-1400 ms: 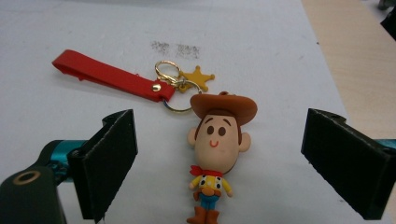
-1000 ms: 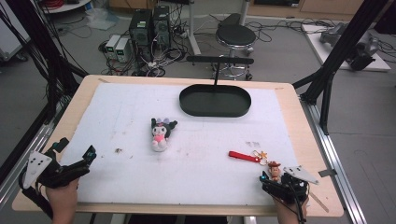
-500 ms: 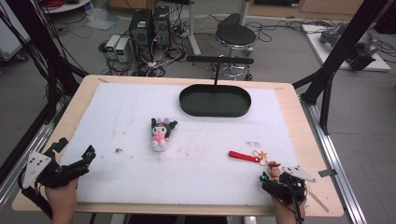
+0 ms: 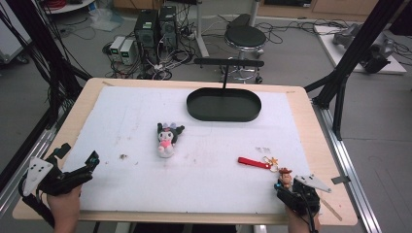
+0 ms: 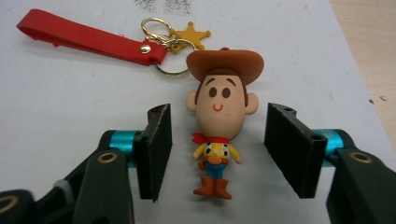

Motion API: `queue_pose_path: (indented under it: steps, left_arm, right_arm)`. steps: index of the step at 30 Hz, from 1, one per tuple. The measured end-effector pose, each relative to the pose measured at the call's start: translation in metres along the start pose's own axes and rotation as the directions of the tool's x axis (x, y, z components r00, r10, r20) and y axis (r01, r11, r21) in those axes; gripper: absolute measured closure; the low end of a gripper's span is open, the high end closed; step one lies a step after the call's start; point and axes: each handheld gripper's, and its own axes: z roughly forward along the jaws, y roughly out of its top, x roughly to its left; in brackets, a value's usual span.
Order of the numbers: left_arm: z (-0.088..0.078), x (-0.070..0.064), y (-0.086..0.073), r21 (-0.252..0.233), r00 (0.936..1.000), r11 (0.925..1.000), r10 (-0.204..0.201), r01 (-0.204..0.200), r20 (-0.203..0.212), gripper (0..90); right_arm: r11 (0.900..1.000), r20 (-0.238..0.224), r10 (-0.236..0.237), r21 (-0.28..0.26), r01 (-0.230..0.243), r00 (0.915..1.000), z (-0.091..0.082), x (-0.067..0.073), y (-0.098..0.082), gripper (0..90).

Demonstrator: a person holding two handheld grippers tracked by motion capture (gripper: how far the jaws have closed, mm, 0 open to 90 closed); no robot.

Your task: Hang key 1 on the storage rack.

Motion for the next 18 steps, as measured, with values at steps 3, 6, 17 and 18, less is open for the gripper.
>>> queue_pose_path:
  steps: [3, 6, 17, 18]
  left_arm:
    - [0.0001, -0.0002, 0.0, 0.0, 1.0, 1.0, -0.001, 0.001, 0.001, 3.3]
    - [0.0, -0.0002, 0.0, 0.0, 1.0, 1.0, -0.001, 0.001, 0.001, 3.2]
    - [0.0006, -0.0005, -0.0007, 0.002, 1.0, 1.0, -0.003, 0.003, 0.003, 3.3]
    - [0.0004, -0.0004, -0.0007, 0.002, 1.0, 1.0, -0.002, 0.002, 0.003, 3.3]
  right_arm:
    - [1.0, -0.006, -0.001, 0.003, 0.001, 1.0, -0.0001, 0.0017, 0.0005, 46.6]
    - [1.0, -0.007, 0.006, 0.001, -0.006, 1.0, -0.0001, 0.0006, 0.0008, 52.0]
    - [1.0, -0.016, -0.01, -0.009, 0.01, 0.9998, -0.0005, 0.0015, 0.0005, 65.6]
    - [1.0, -0.012, -0.013, -0.016, 0.012, 0.9998, -0.0006, 0.0028, -0.0003, 65.6]
